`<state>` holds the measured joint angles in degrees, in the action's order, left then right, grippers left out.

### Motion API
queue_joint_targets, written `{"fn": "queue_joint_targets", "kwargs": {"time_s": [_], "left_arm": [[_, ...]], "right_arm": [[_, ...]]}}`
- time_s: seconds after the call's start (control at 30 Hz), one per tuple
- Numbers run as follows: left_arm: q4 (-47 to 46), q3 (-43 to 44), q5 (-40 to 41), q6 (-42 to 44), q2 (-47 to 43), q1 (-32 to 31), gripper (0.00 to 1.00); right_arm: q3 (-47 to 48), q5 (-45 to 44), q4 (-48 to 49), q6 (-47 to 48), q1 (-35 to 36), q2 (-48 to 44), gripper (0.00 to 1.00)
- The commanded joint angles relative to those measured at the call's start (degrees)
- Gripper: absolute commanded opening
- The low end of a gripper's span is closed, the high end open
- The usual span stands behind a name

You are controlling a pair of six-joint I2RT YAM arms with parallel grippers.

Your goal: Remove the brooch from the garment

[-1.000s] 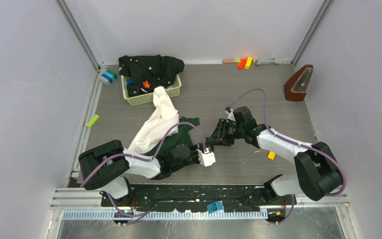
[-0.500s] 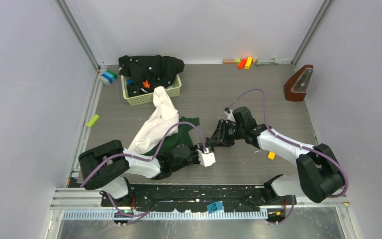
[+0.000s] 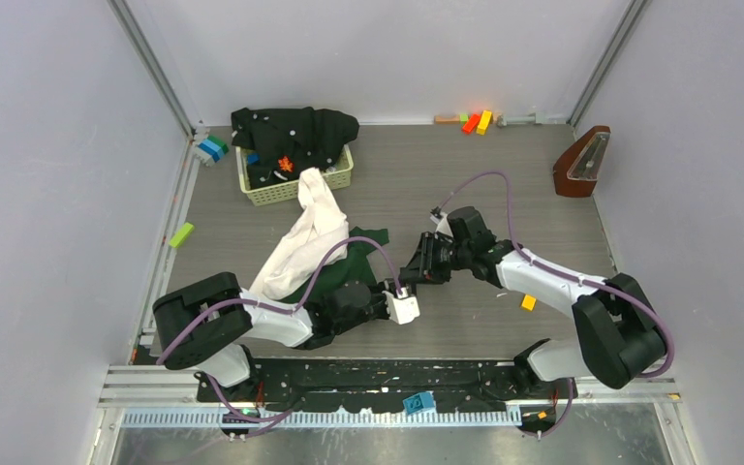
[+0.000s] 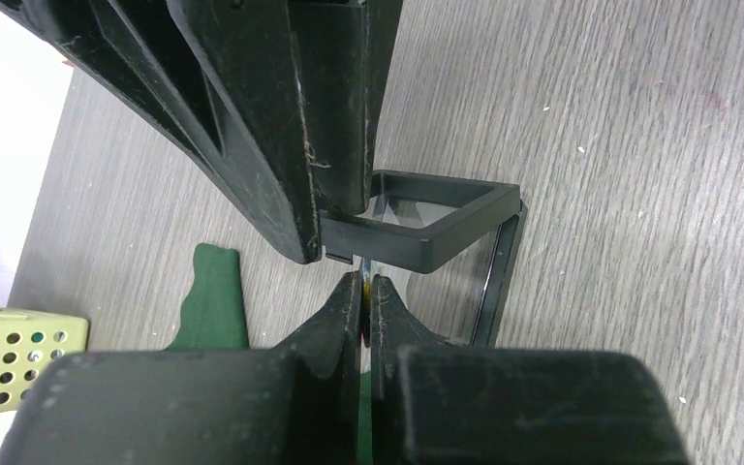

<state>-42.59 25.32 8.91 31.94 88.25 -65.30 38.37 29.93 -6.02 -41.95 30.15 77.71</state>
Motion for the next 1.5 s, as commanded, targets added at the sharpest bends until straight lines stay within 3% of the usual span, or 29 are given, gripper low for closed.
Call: {"fn": "queue_joint_targets", "kwargs": {"time_s": [0.0, 0.17, 0.4, 0.9, 1.13, 1.47], "left_arm": [[-2.15, 1.4, -0.83, -0.64, -1.34, -0.17, 0.0], [-2.15, 1.49, -0.91, -0.73, -1.35, -0.18, 0.0], [-2.06, 1.57, -1.11, -0.8, -1.27, -0.18, 0.0], [-4.62, 2.96, 3.63, -0.84, 2.45, -0.14, 0.0], [-1.84, 3.59, 2.81, -0.84, 2.78, -0.1, 0.0], [4.08, 5.3, 5.75, -1.76, 4.24, -0.18, 0.0]], "right_arm": [[2.38, 0.8, 2.44, -0.41, 0.51, 1.02, 0.31], [2.45, 0.6, 1.91, 0.01, 0.6, 1.55, 0.26], [2.23, 0.37, 0.51, 0.26, 0.61, 0.3, 0.02], [-1.1, 3.34, 8.89, -4.22, 0.29, 1.65, 0.01], [-4.63, 7.34, 16.49, -7.37, -1.56, 3.22, 0.0], [-7.52, 9.21, 17.98, -8.39, -4.93, 1.82, 0.01]]}}
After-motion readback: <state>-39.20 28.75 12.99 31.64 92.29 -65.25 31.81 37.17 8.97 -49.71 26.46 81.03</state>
